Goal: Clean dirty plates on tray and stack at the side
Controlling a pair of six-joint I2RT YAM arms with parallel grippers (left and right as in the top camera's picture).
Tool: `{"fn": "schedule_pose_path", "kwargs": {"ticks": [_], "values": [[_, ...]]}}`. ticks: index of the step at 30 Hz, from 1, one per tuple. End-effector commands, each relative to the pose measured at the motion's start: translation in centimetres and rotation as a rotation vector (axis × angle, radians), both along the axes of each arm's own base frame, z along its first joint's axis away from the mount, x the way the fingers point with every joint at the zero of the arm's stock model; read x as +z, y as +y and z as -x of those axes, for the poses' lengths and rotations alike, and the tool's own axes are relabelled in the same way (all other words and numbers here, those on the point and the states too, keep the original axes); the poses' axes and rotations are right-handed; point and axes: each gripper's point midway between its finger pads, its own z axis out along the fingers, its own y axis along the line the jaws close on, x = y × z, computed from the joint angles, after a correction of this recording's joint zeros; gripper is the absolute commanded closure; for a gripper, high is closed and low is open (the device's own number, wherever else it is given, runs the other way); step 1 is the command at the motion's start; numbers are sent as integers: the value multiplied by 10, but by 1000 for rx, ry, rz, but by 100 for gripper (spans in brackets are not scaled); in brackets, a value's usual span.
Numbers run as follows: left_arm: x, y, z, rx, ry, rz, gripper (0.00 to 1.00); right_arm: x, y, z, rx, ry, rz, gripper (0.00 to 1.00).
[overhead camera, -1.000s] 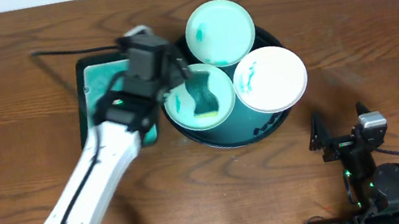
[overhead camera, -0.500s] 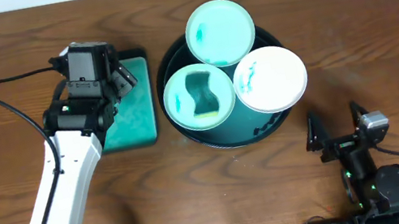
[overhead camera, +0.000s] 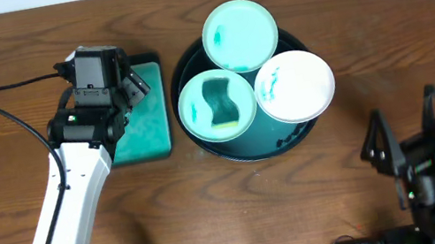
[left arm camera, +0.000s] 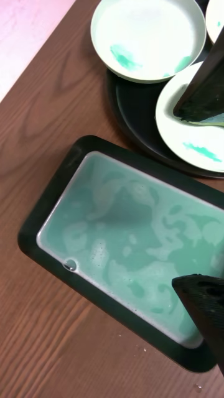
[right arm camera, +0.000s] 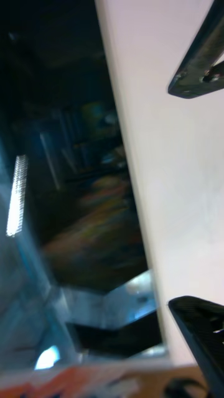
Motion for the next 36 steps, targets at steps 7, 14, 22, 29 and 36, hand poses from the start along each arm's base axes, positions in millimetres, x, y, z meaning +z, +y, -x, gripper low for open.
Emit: {"fn": "schedule_pose_path", "kwargs": {"ticks": [7, 14, 22, 29, 36], "values": [[-3, 4, 0, 2, 10, -21, 20, 15, 23, -92, 99, 692, 309, 1], [-4, 4, 1, 2, 17, -22, 20, 1, 94, -145, 627, 900, 230, 1], [-4, 4, 2, 2, 21, -22, 20, -106, 133, -206, 544, 1194, 215, 36], [-4, 4, 2, 2, 21, -22, 20, -194, 159, -220, 413, 1444, 311, 51], [-4, 4, 2, 2, 21, -22, 20, -230, 179, -221, 460, 1588, 428, 46]]}}
